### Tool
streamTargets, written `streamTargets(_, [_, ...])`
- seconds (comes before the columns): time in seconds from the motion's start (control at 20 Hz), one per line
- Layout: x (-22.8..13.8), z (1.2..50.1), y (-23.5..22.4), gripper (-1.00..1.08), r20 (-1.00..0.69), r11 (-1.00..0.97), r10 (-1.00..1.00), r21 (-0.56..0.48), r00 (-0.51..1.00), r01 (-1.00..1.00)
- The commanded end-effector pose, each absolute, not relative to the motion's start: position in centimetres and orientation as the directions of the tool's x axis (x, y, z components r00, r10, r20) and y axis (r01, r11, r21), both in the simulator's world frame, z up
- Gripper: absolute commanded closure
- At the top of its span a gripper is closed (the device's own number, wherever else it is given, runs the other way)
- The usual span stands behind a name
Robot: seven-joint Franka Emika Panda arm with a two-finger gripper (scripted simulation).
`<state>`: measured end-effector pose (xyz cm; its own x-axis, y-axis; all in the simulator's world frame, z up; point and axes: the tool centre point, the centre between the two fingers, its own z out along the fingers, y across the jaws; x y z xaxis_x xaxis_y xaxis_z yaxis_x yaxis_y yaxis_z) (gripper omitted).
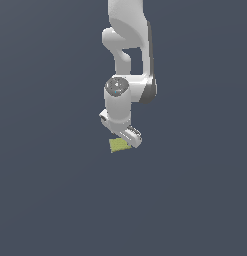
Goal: Pick up the object and move it to a goal position.
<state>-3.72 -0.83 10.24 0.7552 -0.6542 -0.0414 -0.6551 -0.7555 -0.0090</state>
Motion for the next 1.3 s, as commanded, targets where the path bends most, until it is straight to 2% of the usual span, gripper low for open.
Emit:
streamTargets(0.0, [-4.0, 9.7, -0.9, -0.92, -0.038, -0.706, -0.708, -0.006, 0.705, -0.709])
streamTargets(0.75, [-5.7, 6.8, -1.4, -0.92, -0.011, -0.375, -0.927, 0.002, 0.375, -0.927])
streamTargets(1.25, [-6.2, 6.0, -1.6, -0.92, -0.001, -0.263, -0.965, 0.000, 0.263, -0.965])
